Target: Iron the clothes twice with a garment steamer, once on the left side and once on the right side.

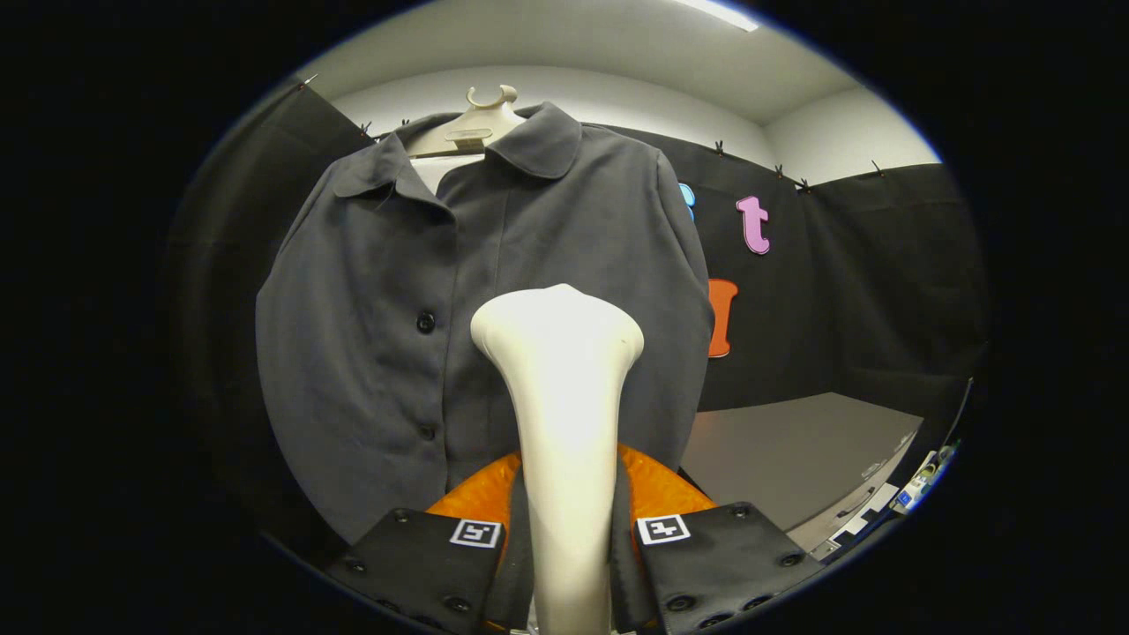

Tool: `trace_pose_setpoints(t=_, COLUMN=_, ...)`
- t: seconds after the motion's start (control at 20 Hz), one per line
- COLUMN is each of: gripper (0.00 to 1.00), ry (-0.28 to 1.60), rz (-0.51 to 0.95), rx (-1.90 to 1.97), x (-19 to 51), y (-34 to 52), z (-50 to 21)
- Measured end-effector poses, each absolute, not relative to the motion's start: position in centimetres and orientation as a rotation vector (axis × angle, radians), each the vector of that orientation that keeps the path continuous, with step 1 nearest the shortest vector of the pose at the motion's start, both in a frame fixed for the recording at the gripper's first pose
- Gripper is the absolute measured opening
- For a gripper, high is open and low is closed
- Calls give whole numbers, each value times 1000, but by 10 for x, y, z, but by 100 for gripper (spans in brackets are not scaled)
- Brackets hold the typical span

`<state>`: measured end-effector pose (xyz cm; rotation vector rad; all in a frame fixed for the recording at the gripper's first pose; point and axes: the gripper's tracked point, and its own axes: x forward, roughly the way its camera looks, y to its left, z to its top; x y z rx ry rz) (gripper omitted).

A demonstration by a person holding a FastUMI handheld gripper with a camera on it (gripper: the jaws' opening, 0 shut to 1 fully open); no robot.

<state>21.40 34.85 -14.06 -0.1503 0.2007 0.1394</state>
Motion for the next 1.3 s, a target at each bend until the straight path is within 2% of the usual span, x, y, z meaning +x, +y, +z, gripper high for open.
trace_pose_setpoints(t=1.3, gripper=42, ry=542, rz=144, rx=-208, x=116, y=306, z=-331)
